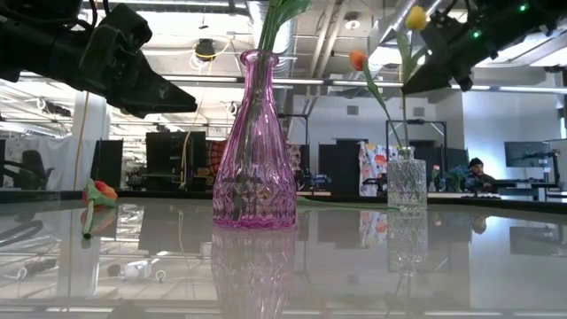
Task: Sort flowers into vase by color
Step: Put the bottom right yellow flower into the transparent vase, then put the yellow flower into the transparent vase
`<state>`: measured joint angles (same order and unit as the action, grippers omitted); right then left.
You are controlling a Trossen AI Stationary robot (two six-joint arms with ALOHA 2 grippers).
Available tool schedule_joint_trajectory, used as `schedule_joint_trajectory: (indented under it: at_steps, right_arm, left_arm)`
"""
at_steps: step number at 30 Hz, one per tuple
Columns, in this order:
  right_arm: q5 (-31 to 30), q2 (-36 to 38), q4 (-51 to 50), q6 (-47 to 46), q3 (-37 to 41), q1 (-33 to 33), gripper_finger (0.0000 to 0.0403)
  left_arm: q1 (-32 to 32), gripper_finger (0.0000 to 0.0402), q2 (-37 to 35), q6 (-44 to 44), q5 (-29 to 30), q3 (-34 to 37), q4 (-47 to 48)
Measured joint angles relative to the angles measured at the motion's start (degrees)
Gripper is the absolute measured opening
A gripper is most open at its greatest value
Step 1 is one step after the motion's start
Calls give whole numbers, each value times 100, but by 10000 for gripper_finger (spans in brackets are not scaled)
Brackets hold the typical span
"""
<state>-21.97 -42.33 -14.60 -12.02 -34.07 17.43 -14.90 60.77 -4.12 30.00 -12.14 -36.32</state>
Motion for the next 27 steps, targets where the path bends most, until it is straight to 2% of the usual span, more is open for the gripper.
schedule_joint_trajectory:
  at_steps: [8,13,16,20,27]
  right_arm:
    - [148,9,-353,-176,68,-2,90]
    - [531,39,-1247,-706,-160,-2,151]
    - [953,35,-1995,-858,-478,-2,191]
    - [1844,35,-2932,-1209,-978,-15,233]
    - [3497,-34,-4255,-1965,-1739,-55,248]
  left_arm:
    - [0,146,0,0,35,0,3]
    - [-2,146,0,0,35,0,4]
    - [-1,146,0,3,42,0,3]
    - [-2,146,0,42,44,0,2]
    - [-2,146,0,42,44,0,2]
